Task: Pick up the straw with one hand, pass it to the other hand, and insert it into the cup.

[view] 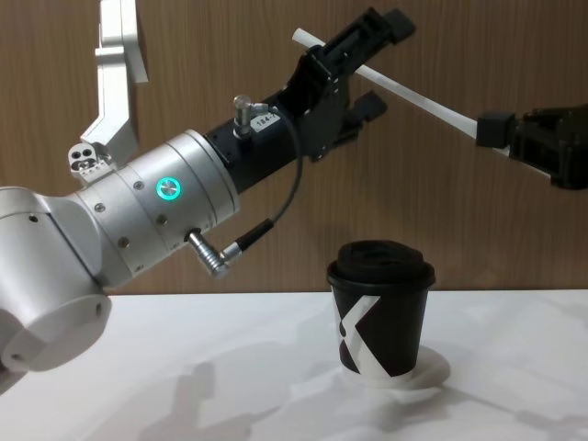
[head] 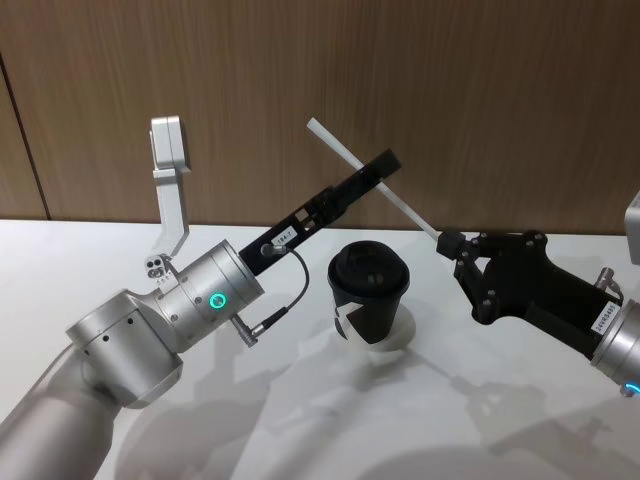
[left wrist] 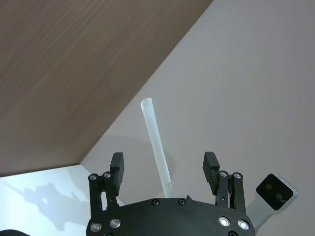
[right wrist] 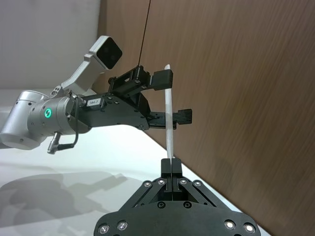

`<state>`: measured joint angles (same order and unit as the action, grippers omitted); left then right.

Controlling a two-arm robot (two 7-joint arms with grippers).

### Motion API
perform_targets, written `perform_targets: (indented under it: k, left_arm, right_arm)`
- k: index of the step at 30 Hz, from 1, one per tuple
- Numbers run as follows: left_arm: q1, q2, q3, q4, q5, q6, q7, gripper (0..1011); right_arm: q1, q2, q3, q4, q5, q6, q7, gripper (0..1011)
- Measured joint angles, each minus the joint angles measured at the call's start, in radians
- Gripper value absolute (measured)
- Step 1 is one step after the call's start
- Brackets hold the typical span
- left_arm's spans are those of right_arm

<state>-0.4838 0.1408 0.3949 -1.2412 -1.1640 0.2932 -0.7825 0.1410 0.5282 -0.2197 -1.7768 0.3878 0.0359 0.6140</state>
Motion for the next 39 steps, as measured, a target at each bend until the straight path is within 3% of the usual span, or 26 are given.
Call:
perform_targets:
  k: [15,21,39]
  left_arm:
    - [0.015,0.031,-0.001,-0.024,0.002,-0.016,0.012,1007]
    - [0.017,0.036,0.0,-0.029,0.003,-0.018,0.017,913]
    - [0.02,0.045,0.001,-0.035,0.004,-0.021,0.025,323]
  right_arm:
    - [0.0,0.0,0.0,0.0,0.0,0.0,0.0,7]
    - [0.0,0.0,0.0,0.0,0.0,0.0,0.0,7]
    - [0.0,0.0,0.0,0.0,0.0,0.0,0.0,7]
